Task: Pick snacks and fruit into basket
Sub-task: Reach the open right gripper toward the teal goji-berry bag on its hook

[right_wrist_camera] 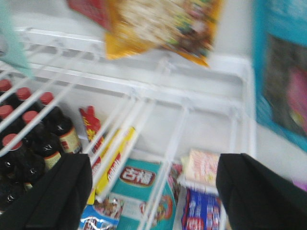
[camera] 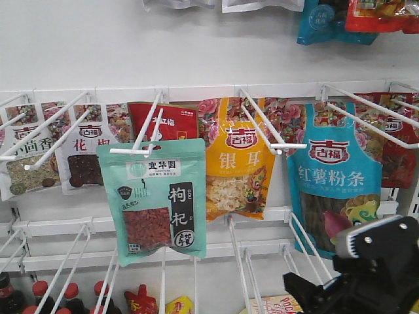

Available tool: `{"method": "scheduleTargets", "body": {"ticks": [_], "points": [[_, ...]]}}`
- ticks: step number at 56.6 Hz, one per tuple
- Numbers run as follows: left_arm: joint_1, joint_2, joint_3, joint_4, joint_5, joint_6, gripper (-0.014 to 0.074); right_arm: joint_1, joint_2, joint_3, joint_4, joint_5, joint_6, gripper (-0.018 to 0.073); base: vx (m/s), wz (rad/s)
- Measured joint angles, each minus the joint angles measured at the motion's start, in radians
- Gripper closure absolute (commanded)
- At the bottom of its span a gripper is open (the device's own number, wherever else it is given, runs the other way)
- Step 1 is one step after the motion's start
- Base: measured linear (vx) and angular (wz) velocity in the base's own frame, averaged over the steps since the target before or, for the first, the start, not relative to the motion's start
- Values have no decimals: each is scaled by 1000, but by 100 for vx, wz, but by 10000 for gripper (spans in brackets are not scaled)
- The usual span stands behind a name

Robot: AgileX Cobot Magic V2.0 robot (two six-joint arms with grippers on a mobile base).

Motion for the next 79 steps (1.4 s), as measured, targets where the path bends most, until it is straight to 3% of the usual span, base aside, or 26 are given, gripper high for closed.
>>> {"method": "scheduleTargets", "body": {"ticks": [10,17,33,43,49,58,65,79], "points": [[0,0,0,23,-1,0,594,23,135,-44,-2,-158,-13,-23,0,0],[0,0,0,50,-3,0,594,23,206,-46,-67,-295,81,-23,0,0],[0,0,0,69,-17,0,594,10,388,-76,-524,-631,555,-23,0,0],[0,0,0,72,-17,0,594,-90,460,-164,-776,-740,758,-23,0,0],[0,0,0,72,-17,0,594,-143,476,-235,-989,-844,943,-23,0,0],[0,0,0,74,-17,0,594,-158,505,-347,-1204,-964,1078,-23,0,0],[0,0,0,93,-18,0,594,-152,537,-427,-1249,-998,1108,-23,0,0],[0,0,0,99,-19,0,594,-94,603,-494,-1207,-1022,1102,-23,0,0]]}}
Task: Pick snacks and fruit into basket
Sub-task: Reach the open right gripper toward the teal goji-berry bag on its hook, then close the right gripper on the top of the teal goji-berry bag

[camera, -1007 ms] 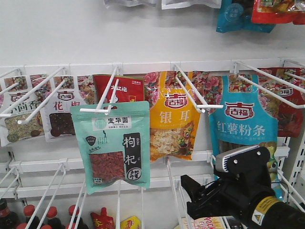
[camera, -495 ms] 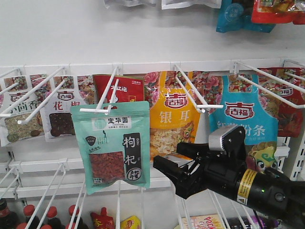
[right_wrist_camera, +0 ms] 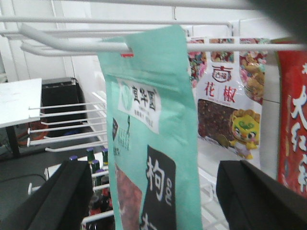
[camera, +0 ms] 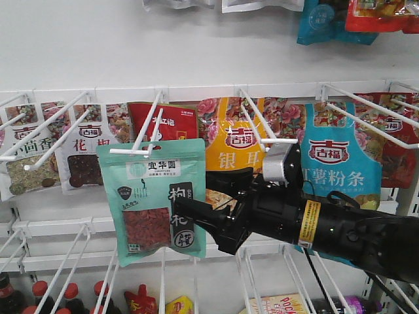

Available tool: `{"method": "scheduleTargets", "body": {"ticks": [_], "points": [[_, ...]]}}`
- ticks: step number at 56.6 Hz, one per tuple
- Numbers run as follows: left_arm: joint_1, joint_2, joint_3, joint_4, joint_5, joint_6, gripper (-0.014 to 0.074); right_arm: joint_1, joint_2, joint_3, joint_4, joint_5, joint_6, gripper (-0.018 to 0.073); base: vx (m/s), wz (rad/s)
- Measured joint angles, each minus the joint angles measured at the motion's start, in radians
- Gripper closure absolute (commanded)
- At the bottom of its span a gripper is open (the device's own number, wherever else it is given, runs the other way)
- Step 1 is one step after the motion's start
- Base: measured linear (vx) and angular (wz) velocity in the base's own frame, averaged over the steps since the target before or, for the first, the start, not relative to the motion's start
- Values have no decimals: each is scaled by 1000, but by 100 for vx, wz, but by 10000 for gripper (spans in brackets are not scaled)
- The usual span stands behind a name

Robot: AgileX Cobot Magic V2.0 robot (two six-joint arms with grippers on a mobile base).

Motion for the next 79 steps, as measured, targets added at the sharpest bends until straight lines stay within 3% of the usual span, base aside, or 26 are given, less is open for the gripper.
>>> {"method": "scheduleTargets", "body": {"ticks": [19,29,40,48,59,79], "points": [[0,0,0,6,-11,0,594,47,62,-16,195,-23,-147,-15,0,0],[0,0,0,45,-12,0,594,50,93,-17,209,-98,-131,30,0,0],[0,0,0,67,-19,0,594,45,66,38,237,-87,-146,50,0,0],[0,0,0,73,-19,0,594,47,25,148,229,28,-241,50,0,0],[0,0,0,75,-19,0,594,49,-25,220,339,26,-368,47,0,0],[0,0,0,75,-19,0,594,49,13,150,346,11,-332,47,0,0]]}}
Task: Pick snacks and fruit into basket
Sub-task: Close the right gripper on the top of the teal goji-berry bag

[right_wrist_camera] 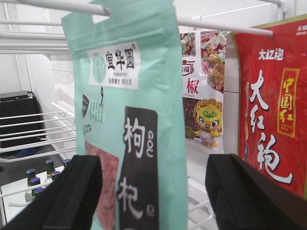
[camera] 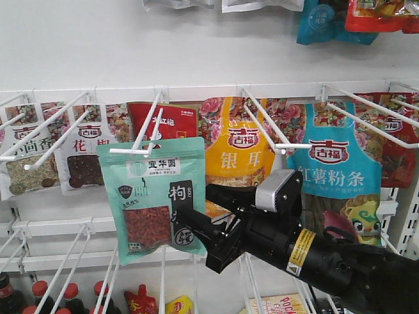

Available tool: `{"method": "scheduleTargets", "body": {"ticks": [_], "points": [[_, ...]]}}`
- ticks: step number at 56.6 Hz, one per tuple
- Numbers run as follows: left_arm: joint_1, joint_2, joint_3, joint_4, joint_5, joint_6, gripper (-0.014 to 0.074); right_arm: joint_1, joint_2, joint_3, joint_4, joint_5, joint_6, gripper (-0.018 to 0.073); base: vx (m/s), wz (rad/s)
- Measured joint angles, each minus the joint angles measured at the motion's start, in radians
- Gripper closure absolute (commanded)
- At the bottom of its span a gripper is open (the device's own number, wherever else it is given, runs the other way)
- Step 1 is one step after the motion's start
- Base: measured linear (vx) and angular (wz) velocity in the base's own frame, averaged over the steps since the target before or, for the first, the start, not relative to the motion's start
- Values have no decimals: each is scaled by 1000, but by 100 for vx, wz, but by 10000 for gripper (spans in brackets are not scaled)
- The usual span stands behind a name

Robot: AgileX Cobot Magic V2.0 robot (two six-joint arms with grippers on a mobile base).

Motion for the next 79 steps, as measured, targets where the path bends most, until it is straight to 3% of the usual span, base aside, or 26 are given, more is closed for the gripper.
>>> {"method": "scheduleTargets", "body": {"ticks": [26,42,50,67,79], "points": [[0,0,0,23,0,0,594,7,108,-54,-45,-126,52,47,0,0],[0,0,0,25,0,0,594,59,137,-141,-71,-48,74,60,0,0],[0,0,0,26,0,0,594,60,139,-144,-70,-42,74,161,0,0],[0,0,0,26,0,0,594,60,139,-144,-67,-35,75,575,0,0],[0,0,0,45,0,0,594,60,139,-144,-68,-33,81,573,0,0]]}}
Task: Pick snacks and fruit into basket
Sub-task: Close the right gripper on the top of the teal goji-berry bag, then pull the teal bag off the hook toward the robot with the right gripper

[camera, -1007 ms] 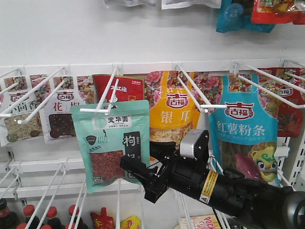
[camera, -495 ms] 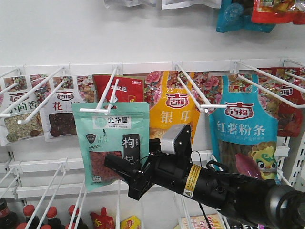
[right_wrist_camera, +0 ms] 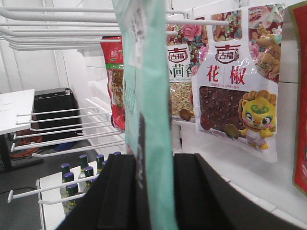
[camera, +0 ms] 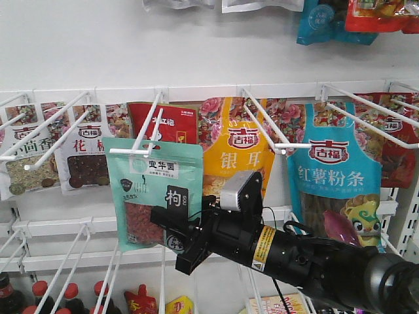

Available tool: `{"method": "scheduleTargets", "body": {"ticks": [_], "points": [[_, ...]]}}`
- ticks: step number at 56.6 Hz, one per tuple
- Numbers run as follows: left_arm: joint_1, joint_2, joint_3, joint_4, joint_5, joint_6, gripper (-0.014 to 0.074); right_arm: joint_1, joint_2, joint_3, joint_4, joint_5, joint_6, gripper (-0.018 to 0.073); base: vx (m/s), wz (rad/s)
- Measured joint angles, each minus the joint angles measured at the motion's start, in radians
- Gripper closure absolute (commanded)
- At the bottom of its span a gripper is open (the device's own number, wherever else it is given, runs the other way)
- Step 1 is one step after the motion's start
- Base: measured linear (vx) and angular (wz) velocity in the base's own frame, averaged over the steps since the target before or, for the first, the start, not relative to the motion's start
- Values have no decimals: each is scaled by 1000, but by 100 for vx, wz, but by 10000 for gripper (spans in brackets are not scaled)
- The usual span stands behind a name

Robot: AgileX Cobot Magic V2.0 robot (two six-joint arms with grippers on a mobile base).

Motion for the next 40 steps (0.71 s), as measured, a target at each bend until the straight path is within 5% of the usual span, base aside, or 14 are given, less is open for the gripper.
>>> {"method": "scheduleTargets", "body": {"ticks": [40], "points": [[0,0,0,4,-7,0,594,-28,-219,98,-199,-63,99,568,0,0]]}}
